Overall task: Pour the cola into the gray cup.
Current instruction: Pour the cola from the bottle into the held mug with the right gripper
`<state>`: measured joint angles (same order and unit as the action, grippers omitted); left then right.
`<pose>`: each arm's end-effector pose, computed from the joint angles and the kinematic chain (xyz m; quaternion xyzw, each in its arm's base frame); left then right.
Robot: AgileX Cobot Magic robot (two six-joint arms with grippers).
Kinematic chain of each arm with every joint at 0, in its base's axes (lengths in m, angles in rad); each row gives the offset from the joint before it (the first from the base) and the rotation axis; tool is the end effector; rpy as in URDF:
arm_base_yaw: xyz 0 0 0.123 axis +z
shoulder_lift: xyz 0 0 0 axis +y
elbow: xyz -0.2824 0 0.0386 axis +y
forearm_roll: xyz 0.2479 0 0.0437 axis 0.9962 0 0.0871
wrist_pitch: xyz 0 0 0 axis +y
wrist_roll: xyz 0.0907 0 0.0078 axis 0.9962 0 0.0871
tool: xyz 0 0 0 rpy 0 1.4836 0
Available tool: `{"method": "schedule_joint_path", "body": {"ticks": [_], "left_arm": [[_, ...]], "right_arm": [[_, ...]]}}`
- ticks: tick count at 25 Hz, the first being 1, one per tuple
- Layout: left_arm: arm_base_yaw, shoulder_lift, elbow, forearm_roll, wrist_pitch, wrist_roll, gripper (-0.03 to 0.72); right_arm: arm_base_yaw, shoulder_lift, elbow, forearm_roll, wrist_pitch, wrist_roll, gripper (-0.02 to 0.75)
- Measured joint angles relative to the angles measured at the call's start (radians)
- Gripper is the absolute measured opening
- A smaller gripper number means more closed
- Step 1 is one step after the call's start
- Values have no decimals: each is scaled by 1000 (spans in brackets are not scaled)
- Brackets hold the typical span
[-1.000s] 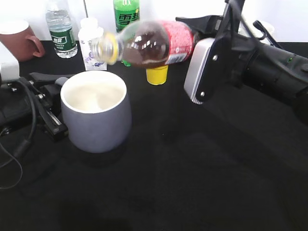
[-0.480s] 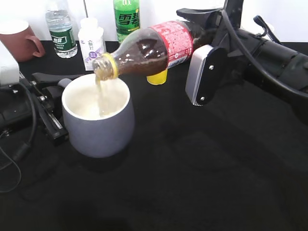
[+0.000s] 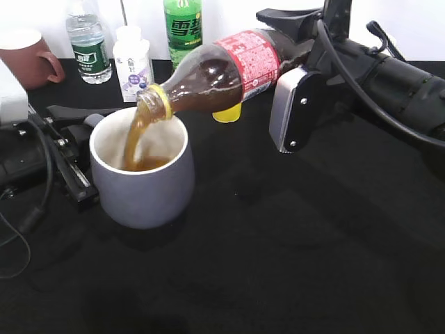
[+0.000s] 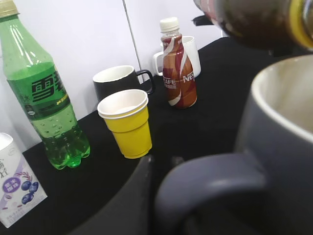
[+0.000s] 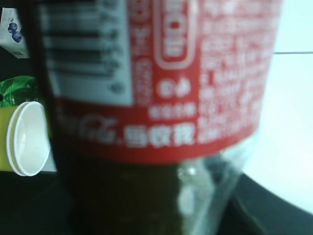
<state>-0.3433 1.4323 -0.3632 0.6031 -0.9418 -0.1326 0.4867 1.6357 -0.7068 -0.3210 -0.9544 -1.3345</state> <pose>0.2091 -0.1190 0.2007 0.3632 0.6540 -0.2066 0.6306 0.2789 0.1741 0.2375 -0.6168 0.2779 -0.2865 0.6785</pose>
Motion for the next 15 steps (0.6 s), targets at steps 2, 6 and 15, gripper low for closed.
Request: {"method": "schedule_joint_path", "body": {"ticks": [2,6,15], "left_arm": [[0,0,0,0,0,0,62],[0,0,0,0,1,0,62],[0,0,0,2,2,0,62]], "right_arm": [[0,0,0,5,0,-8,386],[0,0,0,7,-7,-16,386],[0,0,0,8,-15,-46,386]]}}
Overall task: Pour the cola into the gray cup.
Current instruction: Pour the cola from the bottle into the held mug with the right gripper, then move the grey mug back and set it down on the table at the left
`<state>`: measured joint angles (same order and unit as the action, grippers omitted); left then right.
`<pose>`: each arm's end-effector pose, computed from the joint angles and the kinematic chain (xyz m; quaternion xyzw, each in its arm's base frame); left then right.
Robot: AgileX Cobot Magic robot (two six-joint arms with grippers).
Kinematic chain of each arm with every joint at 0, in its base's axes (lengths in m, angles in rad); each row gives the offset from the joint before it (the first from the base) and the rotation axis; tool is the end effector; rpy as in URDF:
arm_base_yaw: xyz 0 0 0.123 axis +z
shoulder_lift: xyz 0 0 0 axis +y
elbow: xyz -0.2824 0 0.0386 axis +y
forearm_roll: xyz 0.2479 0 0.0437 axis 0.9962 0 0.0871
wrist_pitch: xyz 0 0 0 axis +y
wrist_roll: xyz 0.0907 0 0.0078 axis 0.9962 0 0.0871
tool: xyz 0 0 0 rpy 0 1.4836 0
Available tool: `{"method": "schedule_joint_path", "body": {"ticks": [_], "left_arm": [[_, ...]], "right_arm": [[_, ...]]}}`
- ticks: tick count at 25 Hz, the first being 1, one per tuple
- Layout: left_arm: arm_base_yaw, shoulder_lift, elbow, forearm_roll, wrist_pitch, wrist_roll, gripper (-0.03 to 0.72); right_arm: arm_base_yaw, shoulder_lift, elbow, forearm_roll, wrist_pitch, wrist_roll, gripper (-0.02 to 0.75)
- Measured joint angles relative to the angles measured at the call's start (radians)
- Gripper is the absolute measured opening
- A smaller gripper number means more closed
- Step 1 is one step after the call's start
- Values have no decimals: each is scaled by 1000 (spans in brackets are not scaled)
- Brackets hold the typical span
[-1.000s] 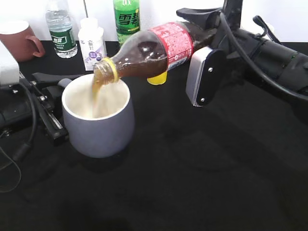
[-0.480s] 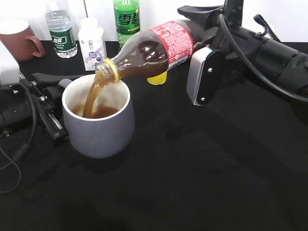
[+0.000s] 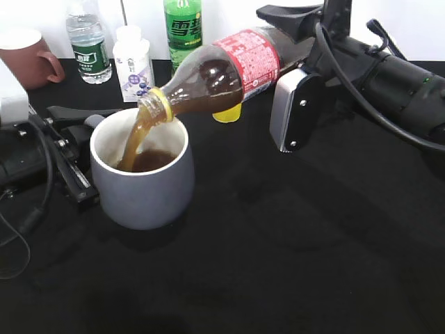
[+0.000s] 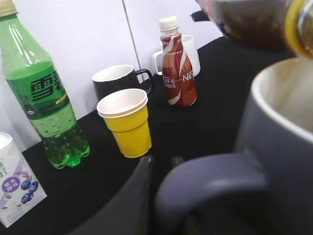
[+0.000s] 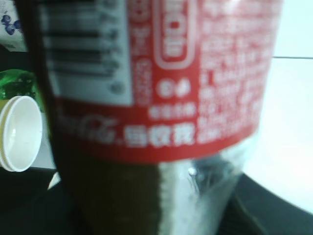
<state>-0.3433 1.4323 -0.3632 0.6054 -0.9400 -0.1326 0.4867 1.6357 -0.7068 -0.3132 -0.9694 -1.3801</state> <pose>0.2090 -0.1191 0.2005 0.3643 0.6543 -0.2063 0.6298 0.2790 0.1738 0.2389 -0.6165 0.2639 -0.3035 0.6769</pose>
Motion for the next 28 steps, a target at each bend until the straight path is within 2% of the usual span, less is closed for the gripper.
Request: {"method": "schedule_joint_path", "body": {"ticks": [10,20,22,24,26,28], "left_arm": [[0,0,0,2,4,0,62],[0,0,0,-51,3,0,62],[0,0,0,-71,3,1,62],[0,0,0,-99,3,1,62],[0,0,0,-162,3,1,62],[0,0,0,-249,3,20,62]], "right_arm": [[0,0,-1,0,-7,-1,386],[0,0,-1,7,-5,334,386],[0,0,-1,7,-5,493,386],[1,0,-1,8,-5,835,386],[1,0,-1,8,-5,1266,386],[1,0,-1,9,-5,1527,386]]}}
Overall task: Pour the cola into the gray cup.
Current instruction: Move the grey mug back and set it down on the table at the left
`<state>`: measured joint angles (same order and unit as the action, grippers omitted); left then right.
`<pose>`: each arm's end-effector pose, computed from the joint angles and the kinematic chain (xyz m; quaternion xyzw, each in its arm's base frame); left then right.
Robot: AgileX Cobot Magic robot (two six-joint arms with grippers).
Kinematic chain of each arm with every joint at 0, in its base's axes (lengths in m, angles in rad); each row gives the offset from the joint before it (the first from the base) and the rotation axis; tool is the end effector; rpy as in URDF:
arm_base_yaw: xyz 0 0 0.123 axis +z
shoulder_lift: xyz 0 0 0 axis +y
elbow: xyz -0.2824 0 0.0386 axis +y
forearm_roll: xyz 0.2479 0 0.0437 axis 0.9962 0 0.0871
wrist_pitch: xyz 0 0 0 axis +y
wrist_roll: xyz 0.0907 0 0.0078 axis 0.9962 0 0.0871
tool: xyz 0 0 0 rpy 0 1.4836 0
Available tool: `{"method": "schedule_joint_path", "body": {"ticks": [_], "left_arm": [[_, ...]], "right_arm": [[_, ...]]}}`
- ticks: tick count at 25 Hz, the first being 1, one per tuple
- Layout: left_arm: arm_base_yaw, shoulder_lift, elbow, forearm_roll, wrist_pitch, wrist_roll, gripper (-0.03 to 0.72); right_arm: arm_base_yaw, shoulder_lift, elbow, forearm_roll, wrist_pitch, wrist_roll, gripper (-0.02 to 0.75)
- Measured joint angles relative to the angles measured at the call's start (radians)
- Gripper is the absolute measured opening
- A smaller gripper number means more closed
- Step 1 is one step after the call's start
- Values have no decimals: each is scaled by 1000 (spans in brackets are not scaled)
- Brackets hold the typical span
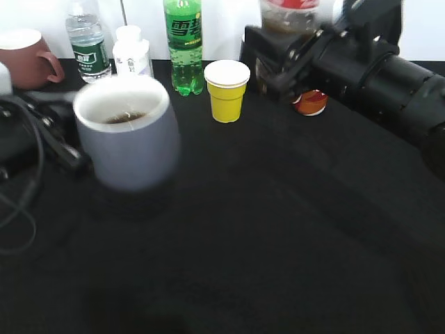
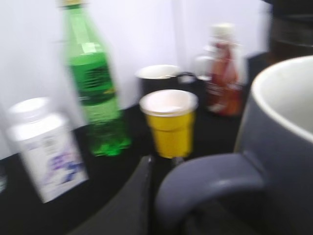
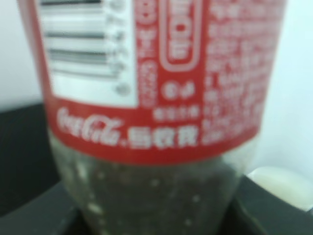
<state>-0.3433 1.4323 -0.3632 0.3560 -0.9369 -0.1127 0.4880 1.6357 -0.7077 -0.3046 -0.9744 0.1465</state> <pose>0.2211 -0.1061 0.2049 0.2551 0.6866 -0.1836 0.6556 0.2792 0.1738 0.2398 -0.2590 0.6157 0.2497 0.7011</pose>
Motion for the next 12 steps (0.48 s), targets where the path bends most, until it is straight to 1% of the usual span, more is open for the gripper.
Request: {"method": "schedule_joint_path", "body": {"ticks": [2,3,5,7,9,10,12], "left_arm": [[4,4,0,-141,0,80,62],[19,14,0,-201,0,113,62],[88,34,0,-274,-9,138,62],[192,70,1,-295,-55,150,62],[278,146,-15,-307,-96,152,62],[299,193,-32,-310,-112,152,62],[307,304,-99,-311,-137,153,62]], "right_arm": [[0,0,0,6,0,51,386],[0,0,0,11,0,56,386],[0,-14,9,24,0,58,386],[0,-42,56,76,-1,42,386],[-2,-82,115,159,-1,-13,386],[-2,-109,142,205,0,-37,386],[-2,-162,193,273,0,-79,386]]}}
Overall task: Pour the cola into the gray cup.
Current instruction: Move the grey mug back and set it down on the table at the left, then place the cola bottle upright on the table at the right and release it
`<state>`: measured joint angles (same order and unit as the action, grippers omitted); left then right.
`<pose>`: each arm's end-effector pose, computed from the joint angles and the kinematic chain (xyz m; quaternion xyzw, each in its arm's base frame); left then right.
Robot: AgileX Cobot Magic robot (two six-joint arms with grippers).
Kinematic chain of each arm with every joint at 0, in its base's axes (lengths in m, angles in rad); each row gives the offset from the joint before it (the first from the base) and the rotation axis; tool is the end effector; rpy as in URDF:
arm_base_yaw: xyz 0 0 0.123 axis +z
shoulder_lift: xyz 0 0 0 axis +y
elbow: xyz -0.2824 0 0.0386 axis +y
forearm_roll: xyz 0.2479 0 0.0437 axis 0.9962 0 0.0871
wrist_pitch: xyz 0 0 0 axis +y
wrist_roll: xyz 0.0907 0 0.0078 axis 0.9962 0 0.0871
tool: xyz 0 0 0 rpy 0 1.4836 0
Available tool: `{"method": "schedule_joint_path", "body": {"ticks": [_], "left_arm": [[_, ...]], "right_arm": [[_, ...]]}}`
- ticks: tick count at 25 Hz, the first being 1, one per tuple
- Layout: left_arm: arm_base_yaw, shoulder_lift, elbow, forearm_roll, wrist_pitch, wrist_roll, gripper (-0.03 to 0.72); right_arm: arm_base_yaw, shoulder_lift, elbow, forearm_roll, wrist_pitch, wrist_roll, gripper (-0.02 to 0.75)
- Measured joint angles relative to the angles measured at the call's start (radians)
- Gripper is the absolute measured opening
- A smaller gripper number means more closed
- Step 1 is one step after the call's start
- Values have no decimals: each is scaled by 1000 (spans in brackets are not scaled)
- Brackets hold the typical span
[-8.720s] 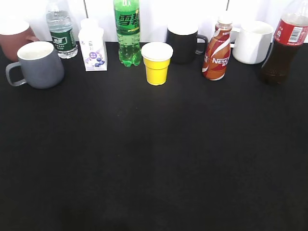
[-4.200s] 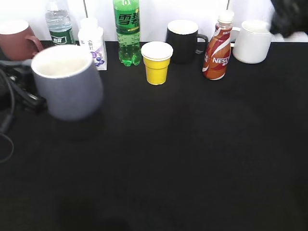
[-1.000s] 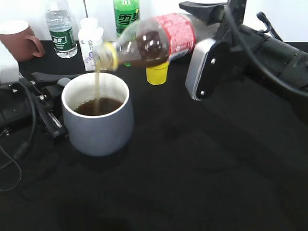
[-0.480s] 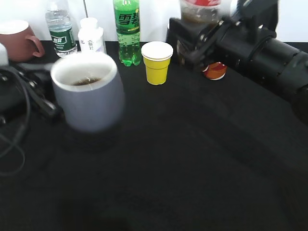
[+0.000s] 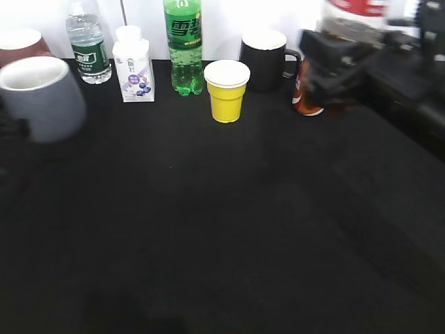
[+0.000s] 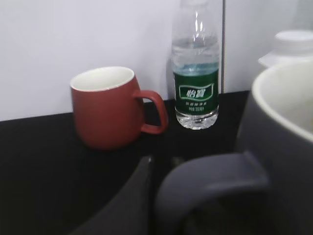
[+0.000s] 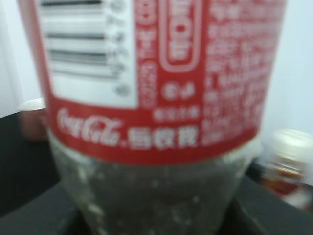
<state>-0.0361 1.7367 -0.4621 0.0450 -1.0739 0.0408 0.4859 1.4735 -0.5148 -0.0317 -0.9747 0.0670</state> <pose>0.2889 -0.0140 0.1603 0.0498 0.7445 -0.0060 0.6657 0.2462 0.1327 0.2393 -0.1546 0.6517 0.2048 0.7138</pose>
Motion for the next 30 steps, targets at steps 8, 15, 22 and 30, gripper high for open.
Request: {"method": "schedule_joint_path", "body": {"ticks": [8,15,22,30], "left_arm": [[34,338,-351,-23,48,9,62],[34,348,-377,11,67,-6,260],[34,135,-97,11,32,-8,273],[-28,-505,58,3,591,-9,273]], "right_arm": [[0,-72,39,144,6,-91,386],[0,-72,39,182,6,-134,386],[-32,-27,39,280,6,-169,386],[-388,172,-33,135,-142,-116,386]]}}
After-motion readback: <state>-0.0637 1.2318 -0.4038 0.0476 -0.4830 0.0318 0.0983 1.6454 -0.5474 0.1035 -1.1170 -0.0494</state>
